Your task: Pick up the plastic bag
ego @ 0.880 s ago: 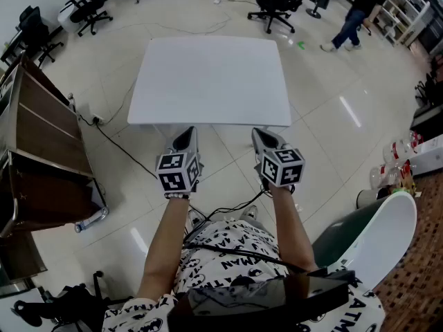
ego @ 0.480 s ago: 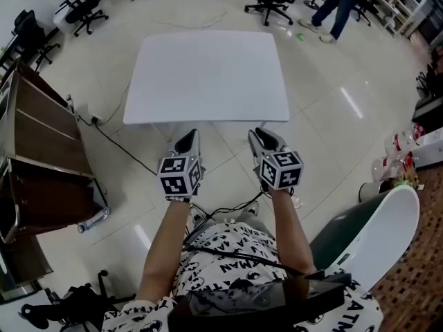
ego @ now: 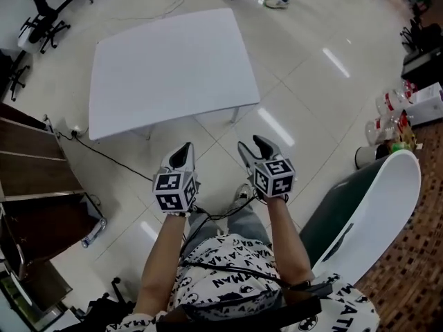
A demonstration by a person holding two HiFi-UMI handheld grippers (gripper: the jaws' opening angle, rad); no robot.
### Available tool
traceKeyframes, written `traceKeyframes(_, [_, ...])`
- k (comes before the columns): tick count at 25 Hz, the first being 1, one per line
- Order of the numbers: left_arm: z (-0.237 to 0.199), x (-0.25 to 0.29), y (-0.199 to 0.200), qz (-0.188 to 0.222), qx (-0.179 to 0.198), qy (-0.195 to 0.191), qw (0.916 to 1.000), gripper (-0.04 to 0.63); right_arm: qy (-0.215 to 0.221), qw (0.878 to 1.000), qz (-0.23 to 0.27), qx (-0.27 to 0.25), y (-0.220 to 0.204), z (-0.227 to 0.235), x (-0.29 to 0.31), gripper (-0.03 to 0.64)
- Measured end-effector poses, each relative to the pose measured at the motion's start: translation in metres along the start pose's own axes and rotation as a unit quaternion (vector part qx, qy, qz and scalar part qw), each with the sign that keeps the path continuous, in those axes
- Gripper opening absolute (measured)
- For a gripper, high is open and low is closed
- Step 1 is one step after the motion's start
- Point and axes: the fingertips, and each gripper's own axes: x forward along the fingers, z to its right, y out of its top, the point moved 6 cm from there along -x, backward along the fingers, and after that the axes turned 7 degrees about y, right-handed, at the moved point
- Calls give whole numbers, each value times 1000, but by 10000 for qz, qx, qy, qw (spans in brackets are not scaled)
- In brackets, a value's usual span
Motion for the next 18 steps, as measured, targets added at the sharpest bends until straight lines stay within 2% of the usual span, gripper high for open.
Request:
traceKeyframes(7, [69, 59, -39, -594, 391, -478, 9963, 2, -605, 9961, -582, 265, -72, 96, -25, 253])
traceKeyframes(13, [128, 116, -99, -1062, 769, -830, 9879, 2, -893, 9875, -1271, 273, -154, 179, -31, 253])
traceKeyframes(18, [168, 165, -158, -1477, 1043, -1095, 9774, 2, -930, 9797, -1692, 548, -226, 238, -15, 253])
